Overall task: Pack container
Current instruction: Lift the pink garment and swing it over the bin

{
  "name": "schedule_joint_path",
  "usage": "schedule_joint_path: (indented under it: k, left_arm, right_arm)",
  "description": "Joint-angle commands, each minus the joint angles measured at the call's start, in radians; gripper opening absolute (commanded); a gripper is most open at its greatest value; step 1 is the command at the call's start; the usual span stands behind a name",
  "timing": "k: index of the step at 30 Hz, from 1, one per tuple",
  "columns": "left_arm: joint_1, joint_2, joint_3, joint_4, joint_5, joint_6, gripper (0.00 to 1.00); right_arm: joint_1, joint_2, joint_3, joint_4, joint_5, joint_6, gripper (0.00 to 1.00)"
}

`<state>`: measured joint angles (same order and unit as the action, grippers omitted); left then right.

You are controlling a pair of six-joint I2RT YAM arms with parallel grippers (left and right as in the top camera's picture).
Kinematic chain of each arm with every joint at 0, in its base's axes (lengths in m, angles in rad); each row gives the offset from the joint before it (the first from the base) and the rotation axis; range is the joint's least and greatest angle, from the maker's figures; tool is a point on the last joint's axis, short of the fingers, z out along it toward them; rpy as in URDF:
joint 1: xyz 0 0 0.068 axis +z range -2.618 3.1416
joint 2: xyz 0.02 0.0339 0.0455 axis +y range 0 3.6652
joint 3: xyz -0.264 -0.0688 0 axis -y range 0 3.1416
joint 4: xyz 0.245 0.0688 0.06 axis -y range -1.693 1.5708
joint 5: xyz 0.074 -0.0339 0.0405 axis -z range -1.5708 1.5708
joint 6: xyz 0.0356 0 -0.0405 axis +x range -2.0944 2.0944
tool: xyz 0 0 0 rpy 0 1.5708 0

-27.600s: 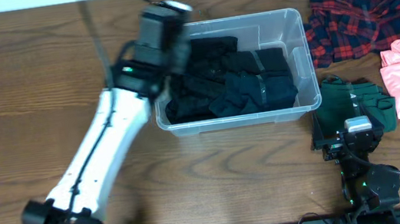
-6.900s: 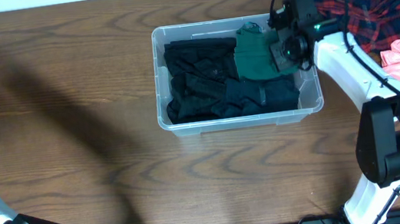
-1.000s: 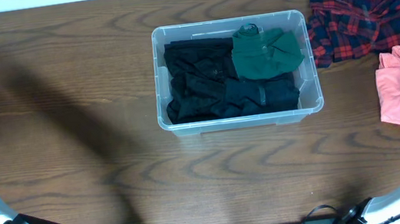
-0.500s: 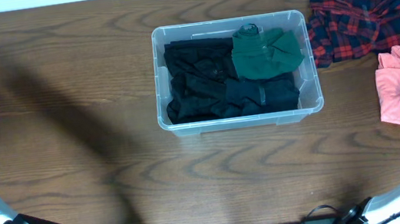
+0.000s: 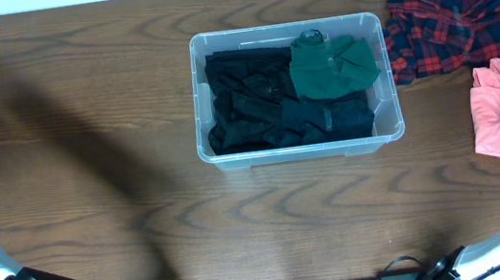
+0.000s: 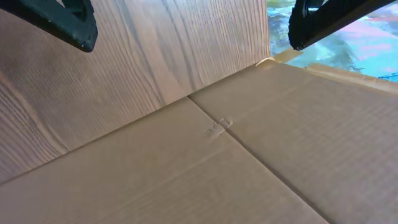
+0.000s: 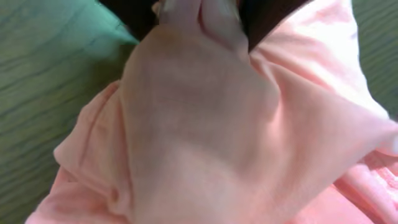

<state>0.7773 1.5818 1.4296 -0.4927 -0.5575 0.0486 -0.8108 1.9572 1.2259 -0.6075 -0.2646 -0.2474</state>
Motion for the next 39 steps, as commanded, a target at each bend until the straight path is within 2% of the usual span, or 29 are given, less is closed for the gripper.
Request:
schedule_joint_path:
  k: [1,7,15,22,27,31,39]
  left_arm:
    - [0.003,-0.011,-0.012,0.0,-0.015,-0.006,0.98]
    - [0.003,-0.011,-0.012,0.0,-0.015,-0.006,0.98]
    - [0.003,-0.011,-0.012,0.0,-0.015,-0.006,0.98]
    - [0.003,-0.011,-0.012,0.0,-0.015,-0.006,0.98]
    - [0.003,-0.011,-0.012,0.0,-0.015,-0.006,0.98]
    - [0.003,-0.011,-0.012,0.0,-0.015,-0.006,0.98]
    - [0.003,-0.011,-0.012,0.0,-0.015,-0.006,0.98]
  right_arm:
    - [0.018,0.039,-0.006,-0.047,0.049,0.01,0.23]
    - [0.051,-0.016,0.048,-0.063,0.068,0.03,0.01]
    - [0.182,-0.147,0.175,-0.076,0.077,0.096,0.01]
    - [0.411,-0.261,0.259,-0.039,0.072,0.238,0.01]
    - [0.618,-0.312,0.279,0.073,0.073,0.356,0.01]
    - [0.793,-0.316,0.279,0.195,0.074,0.513,0.01]
    - [1.041,-0.277,0.279,0.345,0.081,0.685,0.01]
